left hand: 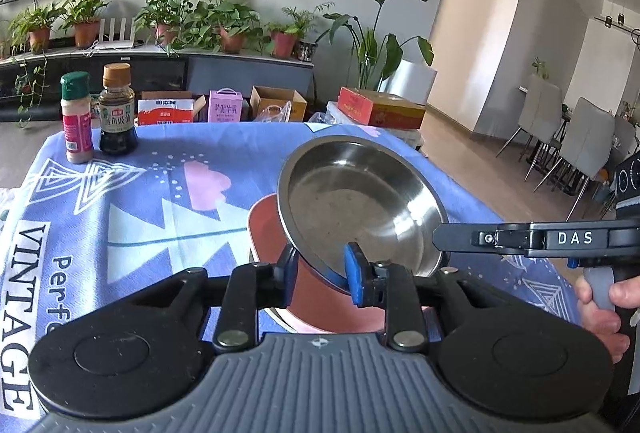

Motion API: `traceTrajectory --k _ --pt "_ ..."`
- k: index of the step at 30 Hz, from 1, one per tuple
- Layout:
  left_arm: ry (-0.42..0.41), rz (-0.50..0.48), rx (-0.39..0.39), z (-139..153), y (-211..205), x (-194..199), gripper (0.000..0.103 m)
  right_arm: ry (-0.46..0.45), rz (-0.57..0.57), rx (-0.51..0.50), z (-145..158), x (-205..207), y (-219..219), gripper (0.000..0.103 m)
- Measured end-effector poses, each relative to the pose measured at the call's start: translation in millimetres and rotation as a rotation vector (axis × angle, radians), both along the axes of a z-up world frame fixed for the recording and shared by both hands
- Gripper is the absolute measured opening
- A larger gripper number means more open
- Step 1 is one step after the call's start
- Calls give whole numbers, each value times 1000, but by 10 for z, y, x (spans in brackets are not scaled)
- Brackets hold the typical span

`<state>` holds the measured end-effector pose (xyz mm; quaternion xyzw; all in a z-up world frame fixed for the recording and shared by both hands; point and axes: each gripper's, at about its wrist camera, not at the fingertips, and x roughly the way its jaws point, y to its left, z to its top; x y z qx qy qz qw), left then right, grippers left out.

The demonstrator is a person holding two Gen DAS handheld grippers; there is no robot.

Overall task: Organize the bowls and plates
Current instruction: 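Lift the steel bowl and lower it into the pink bowl, then open both grippers to release the steel bowl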

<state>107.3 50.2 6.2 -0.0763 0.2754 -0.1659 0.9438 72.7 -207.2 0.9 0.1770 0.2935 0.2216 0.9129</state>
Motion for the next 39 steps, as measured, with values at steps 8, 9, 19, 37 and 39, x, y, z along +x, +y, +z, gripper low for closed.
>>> traceTrajectory --k 8,9,19,37,39 --pt "22 3 -3 -44 -13 21 26 26 8 -7 -30 13 3 27" --pt "24 2 -3 -47 -16 19 27 30 8 -6 -31 21 1 28" --pt "33 -1 11 -67 -50 18 30 59 12 -20 -35 59 23 31" --pt "40 -9 -3 -88 -33 39 36 27 13 -7 28 41 -11 58" --pt "39 -10 -7 -89 -24 35 38 28 9 -2 23 44 -16 58"
